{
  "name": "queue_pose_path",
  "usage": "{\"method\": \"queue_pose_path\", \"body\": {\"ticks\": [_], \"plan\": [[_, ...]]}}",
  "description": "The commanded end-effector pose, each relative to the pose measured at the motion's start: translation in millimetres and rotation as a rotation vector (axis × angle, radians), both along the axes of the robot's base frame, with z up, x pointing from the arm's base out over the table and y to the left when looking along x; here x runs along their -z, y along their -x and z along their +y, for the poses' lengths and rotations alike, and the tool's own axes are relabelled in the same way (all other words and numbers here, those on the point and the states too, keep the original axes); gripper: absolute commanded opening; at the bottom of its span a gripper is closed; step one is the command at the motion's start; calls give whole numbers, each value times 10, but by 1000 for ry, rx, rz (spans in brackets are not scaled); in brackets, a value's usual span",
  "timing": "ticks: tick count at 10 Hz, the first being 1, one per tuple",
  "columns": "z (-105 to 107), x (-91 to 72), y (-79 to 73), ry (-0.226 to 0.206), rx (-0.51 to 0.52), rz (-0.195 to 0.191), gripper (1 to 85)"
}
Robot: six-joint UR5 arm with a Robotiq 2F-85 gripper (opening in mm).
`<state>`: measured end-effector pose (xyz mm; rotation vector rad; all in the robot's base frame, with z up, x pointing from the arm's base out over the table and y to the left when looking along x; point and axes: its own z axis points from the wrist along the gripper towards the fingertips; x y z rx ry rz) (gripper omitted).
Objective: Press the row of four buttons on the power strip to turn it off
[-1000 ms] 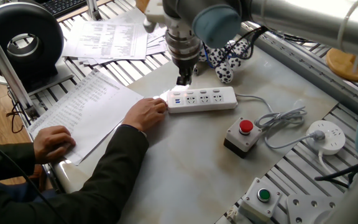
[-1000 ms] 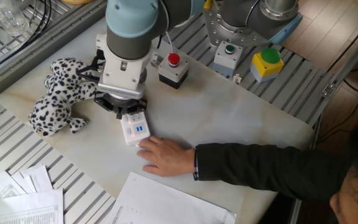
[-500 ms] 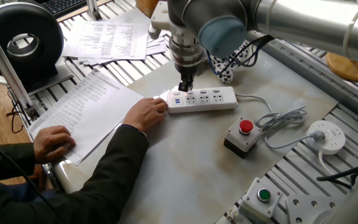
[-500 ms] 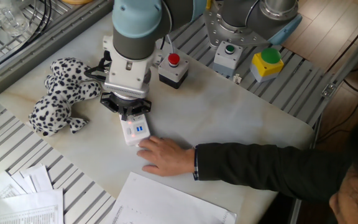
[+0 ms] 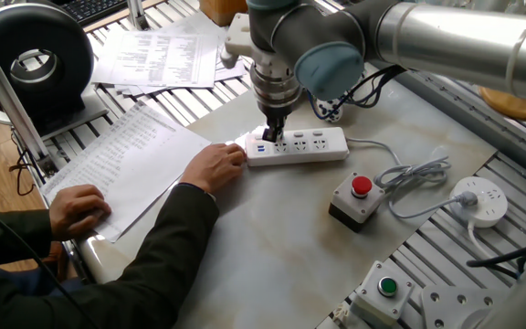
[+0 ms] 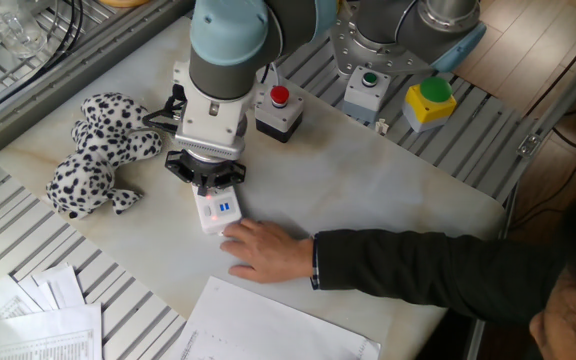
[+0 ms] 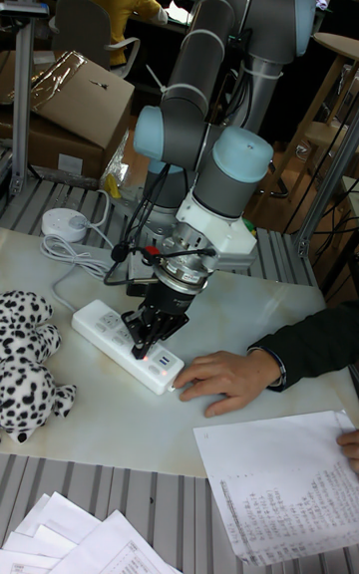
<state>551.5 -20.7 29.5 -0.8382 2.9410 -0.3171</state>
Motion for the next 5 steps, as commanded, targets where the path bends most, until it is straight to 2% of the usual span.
{"method": "queue_pose_path", "body": {"ticks": [1, 3, 5], "plan": [[-5, 16, 15, -10, 6, -5, 10], [64, -26, 20, 4, 20, -6, 10], [97, -37, -6, -16, 16, -3, 10]]}}
